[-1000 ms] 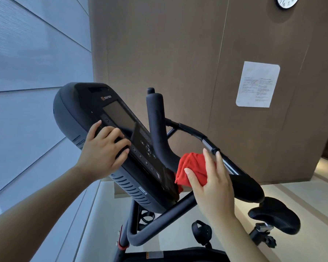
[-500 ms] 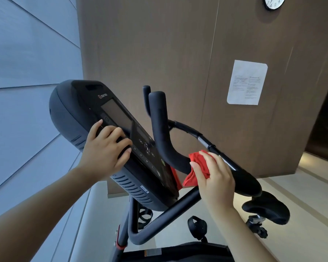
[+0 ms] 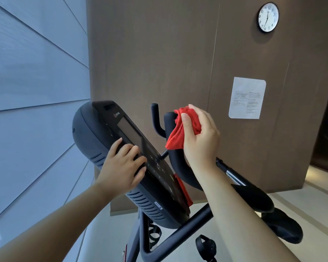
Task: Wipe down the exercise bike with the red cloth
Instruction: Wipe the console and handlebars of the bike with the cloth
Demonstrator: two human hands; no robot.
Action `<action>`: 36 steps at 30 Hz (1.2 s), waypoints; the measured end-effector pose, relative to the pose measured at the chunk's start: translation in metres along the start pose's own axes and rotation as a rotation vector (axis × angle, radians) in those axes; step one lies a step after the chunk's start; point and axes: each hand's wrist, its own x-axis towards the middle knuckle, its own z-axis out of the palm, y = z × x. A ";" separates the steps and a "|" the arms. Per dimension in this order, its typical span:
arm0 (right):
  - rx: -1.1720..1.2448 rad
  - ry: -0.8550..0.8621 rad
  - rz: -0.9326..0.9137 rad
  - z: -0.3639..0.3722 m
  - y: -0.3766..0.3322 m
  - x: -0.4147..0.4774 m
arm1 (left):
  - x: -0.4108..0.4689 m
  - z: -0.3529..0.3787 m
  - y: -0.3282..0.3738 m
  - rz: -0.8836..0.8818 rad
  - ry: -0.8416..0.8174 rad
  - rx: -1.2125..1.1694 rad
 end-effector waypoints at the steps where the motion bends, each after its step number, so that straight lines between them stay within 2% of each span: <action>1: -0.024 -0.039 -0.020 0.010 -0.004 0.002 | 0.000 -0.001 0.000 0.004 -0.007 -0.008; 3: -0.115 -0.117 -0.067 0.025 -0.005 -0.004 | 0.000 -0.003 -0.001 0.014 -0.013 -0.019; 7: -0.167 -0.111 -0.102 0.029 0.008 -0.021 | -0.001 -0.002 -0.002 0.019 -0.011 -0.030; 14: -0.242 -0.175 0.073 0.018 0.021 -0.045 | -0.001 0.002 -0.003 0.029 -0.014 -0.042; 16: -0.271 -0.159 0.037 0.019 0.017 -0.043 | -0.001 0.002 -0.003 0.022 -0.013 -0.042; 20: -0.360 -0.172 -0.144 0.025 0.011 -0.036 | -0.001 0.004 -0.003 0.027 -0.011 -0.045; 22: -0.385 -0.194 -0.164 0.022 0.014 -0.042 | -0.001 0.006 -0.003 0.025 -0.004 -0.047; 36: -0.433 -0.351 -0.037 -0.003 0.024 -0.064 | -0.001 0.007 -0.003 0.025 0.018 -0.032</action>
